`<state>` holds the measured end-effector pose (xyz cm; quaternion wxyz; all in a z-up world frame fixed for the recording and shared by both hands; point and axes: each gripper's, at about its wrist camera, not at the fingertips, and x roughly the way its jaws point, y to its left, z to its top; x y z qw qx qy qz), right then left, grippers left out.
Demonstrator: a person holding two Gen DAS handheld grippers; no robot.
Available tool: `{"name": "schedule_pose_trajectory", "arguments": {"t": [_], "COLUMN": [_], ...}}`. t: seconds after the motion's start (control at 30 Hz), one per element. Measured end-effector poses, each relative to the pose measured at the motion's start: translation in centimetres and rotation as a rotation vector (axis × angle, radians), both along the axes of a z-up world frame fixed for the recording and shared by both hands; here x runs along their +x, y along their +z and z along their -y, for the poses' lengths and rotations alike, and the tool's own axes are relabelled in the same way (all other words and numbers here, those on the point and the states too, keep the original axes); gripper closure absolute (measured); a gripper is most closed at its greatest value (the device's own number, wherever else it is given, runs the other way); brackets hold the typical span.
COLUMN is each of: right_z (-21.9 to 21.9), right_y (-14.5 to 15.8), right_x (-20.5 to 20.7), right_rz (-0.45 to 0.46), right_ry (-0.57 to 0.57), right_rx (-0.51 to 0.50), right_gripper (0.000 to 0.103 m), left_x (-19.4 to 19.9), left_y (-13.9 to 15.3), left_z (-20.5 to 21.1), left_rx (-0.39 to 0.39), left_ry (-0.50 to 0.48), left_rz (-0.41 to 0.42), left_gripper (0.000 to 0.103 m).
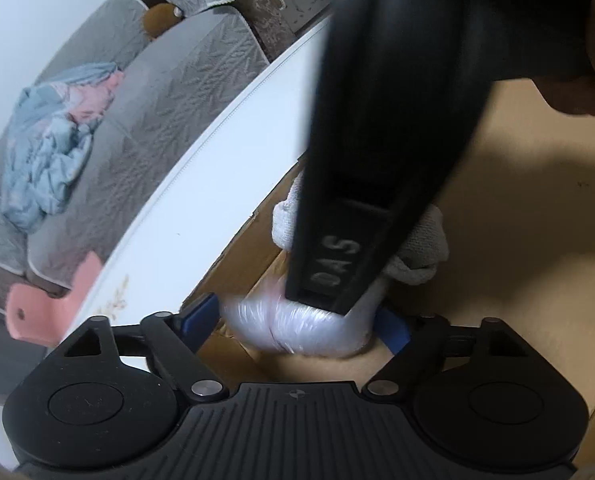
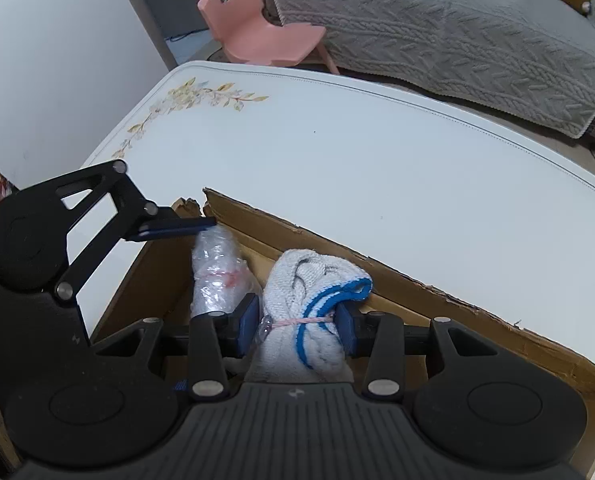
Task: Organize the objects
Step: 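Carry the bubble-wrap bundle and white towel bundle into the tray and release both, then grasp the white rolled bundle with left gripper while right grasps green-print bundle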
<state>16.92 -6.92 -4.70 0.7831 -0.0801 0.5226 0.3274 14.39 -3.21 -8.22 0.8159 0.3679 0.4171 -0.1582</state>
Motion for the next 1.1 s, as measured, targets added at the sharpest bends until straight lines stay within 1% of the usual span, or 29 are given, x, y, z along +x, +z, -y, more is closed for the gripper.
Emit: {"name": "schedule_pose_trajectory", "arguments": {"t": [0.03, 0.07, 0.1, 0.13, 0.17, 0.33, 0.47, 0.57, 0.67, 0.73, 0.8, 0.83, 0.9, 0.97, 1.03, 1.1], "right_z": [0.0, 0.0, 0.0, 0.0, 0.0, 0.2, 0.7, 1.5, 2.9, 4.3, 6.0, 6.9, 8.9, 11.2, 13.5, 15.4], "right_y": [0.1, 0.2, 0.4, 0.6, 0.8, 1.6, 2.3, 3.4, 5.4, 7.1, 8.9, 9.7, 11.1, 12.1, 12.5, 12.3], "right_x": [0.0, -0.1, -0.1, -0.1, 0.0, -0.2, -0.7, -1.4, -2.9, -4.2, -6.0, -7.0, -9.3, -11.7, -14.3, -17.1], "right_rz": [0.002, 0.003, 0.009, 0.016, 0.015, 0.020, 0.029, 0.041, 0.075, 0.094, 0.120, 0.128, 0.153, 0.162, 0.159, 0.164], "right_ry": [-0.002, -0.004, -0.006, -0.010, -0.015, -0.012, -0.025, -0.030, -0.033, -0.039, -0.051, -0.054, -0.053, -0.067, -0.093, -0.102], "right_rx": [0.002, 0.002, 0.000, 0.001, 0.004, -0.010, -0.012, -0.009, -0.001, 0.015, 0.015, 0.015, 0.017, 0.024, 0.036, 0.032], "right_gripper": [0.058, 0.047, 0.038, 0.035, 0.034, 0.034, 0.033, 0.033, 0.030, 0.027, 0.025, 0.024, 0.022, 0.020, 0.020, 0.019], "left_x": [-0.1, -0.2, -0.2, -0.2, -0.2, -0.2, -0.7, -2.0, -3.7, -5.5, -8.5, -10.0, -13.4, -16.9, -20.6, -23.6], "left_y": [0.1, 0.3, 0.5, 0.7, 0.9, 2.0, 3.3, 5.1, 7.9, 9.4, 10.5, 10.9, 11.4, 11.6, 11.7, 11.5], "left_z": [0.1, 0.2, 0.2, 0.2, 0.2, -0.1, -0.7, -1.4, -2.6, -3.5, -3.9, -4.2, -4.3, -4.1, -3.0, -1.5], "left_rx": [0.006, 0.006, 0.002, 0.004, 0.007, -0.012, -0.048, -0.101, -0.196, -0.254, -0.292, -0.305, -0.303, -0.300, -0.296, -0.262], "left_ry": [-0.006, -0.008, -0.006, -0.006, -0.005, 0.016, 0.050, 0.098, 0.198, 0.278, 0.348, 0.368, 0.391, 0.406, 0.393, 0.380], "left_rz": [0.007, 0.013, 0.015, 0.014, 0.016, 0.022, 0.026, 0.033, 0.047, 0.040, 0.020, 0.009, -0.019, -0.066, -0.117, -0.149], "left_gripper": [0.013, 0.011, 0.009, 0.008, 0.007, 0.007, 0.007, 0.007, 0.005, 0.004, 0.003, 0.001, 0.001, 0.001, 0.001, 0.001]}}
